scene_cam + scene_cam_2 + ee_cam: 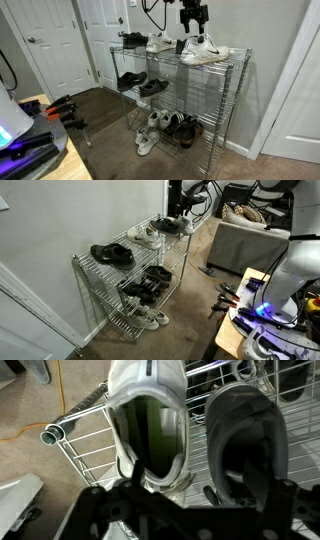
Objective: Put the white shoe next to the other on the left
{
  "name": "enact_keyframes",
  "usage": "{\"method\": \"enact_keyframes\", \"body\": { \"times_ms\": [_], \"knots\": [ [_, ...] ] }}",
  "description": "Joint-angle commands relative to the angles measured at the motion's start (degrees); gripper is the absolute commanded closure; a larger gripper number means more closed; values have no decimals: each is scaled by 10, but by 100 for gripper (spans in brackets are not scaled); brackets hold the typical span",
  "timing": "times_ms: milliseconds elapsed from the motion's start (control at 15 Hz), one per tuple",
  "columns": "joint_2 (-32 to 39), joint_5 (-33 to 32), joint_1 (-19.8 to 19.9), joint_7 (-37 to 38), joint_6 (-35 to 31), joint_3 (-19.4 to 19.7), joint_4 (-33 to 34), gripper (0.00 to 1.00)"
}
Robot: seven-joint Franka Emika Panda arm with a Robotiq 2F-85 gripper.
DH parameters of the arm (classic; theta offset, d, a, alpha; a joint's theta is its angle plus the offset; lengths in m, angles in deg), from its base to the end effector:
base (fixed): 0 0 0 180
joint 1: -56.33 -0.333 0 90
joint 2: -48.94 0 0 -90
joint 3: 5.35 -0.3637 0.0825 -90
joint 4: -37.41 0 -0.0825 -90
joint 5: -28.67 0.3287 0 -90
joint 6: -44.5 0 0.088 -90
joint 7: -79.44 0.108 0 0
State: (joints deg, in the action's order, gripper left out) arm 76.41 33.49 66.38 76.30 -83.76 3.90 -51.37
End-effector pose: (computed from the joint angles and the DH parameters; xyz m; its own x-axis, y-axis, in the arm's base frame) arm 0.6497 -0.2017 0.4621 0.9332 -0.2886 0.2144 -0.2976 -0.9546 0.0103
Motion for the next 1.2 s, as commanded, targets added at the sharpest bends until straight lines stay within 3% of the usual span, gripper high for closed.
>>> {"method": "enact_keyframes", "body": {
  "times_ms": [0, 733, 800, 867, 1133],
  "knots": [
    [23, -5, 13, 29, 26, -2, 24, 0],
    [57, -23, 8, 86, 117, 3, 65, 0],
    [59, -22, 10, 79, 124, 0, 69, 25],
    [60, -22, 11, 77, 129, -1, 72, 26],
    [66, -22, 11, 73, 146, -3, 86, 53]
  ]
}}
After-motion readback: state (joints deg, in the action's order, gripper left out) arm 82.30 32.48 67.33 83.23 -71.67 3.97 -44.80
